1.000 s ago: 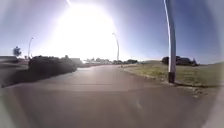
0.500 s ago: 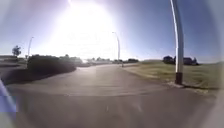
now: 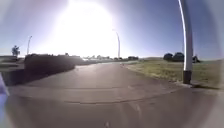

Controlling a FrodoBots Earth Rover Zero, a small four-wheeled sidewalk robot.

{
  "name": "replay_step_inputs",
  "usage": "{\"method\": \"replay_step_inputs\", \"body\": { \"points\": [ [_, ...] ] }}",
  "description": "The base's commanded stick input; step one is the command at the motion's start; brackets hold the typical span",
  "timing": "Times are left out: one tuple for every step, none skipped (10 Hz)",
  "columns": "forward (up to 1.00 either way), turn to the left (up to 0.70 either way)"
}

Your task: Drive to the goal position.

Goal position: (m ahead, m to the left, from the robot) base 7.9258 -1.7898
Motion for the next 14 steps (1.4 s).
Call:
{"method": "replay_step_inputs", "body": {
  "points": [
    [0.7, 0.0],
    [0.7, 0.0],
    [0.7, 0.0],
    [0.7, 0.0],
    [0.7, 0.0],
    [0.7, 0.0],
    [0.7, 0.0],
    [0.7, 0.0],
    [0.7, 0.0],
    [0.7, 0.0],
    [0.7, 0.0],
    [0.7, 0.0],
    [0.7, 0.0],
    [0.7, 0.0]
  ]
}}
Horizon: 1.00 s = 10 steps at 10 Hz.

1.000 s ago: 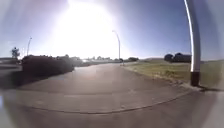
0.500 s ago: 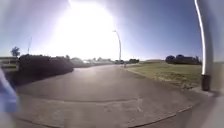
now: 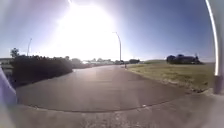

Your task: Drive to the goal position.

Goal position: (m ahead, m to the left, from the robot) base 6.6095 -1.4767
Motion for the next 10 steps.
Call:
{"method": "replay_step_inputs", "body": {
  "points": [
    [0.7, 0.0],
    [0.7, 0.0],
    [0.7, 0.0],
    [0.7, 0.0],
    [0.7, 0.0],
    [0.7, 0.0],
    [0.7, 0.0],
    [0.7, 0.0],
    [0.7, 0.0],
    [0.7, 0.0]
  ]
}}
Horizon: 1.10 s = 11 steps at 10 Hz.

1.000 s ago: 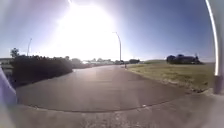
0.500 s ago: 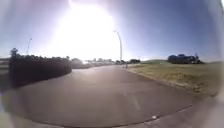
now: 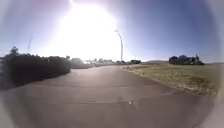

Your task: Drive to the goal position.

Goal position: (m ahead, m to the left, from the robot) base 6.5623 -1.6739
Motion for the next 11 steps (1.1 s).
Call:
{"method": "replay_step_inputs", "body": {
  "points": [
    [0.7, 0.0],
    [0.7, 0.0],
    [0.7, 0.0],
    [0.7, 0.0],
    [0.7, 0.0],
    [0.7, 0.0],
    [0.7, 0.0],
    [0.7, 0.0],
    [0.7, 0.0],
    [0.7, 0.0],
    [0.7, 0.0]
  ]
}}
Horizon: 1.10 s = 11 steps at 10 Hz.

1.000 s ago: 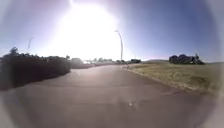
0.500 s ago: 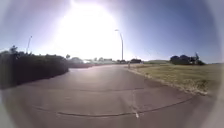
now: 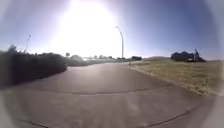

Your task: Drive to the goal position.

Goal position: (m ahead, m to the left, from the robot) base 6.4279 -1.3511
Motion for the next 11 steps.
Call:
{"method": "replay_step_inputs", "body": {
  "points": [
    [0.7, 0.0],
    [0.7, 0.0],
    [0.7, 0.0],
    [0.7, 0.0],
    [0.7, 0.0],
    [0.7, 0.0],
    [0.7, 0.0],
    [0.7, 0.0],
    [0.7, 0.0],
    [0.7, 0.0],
    [0.7, 0.0]
  ]
}}
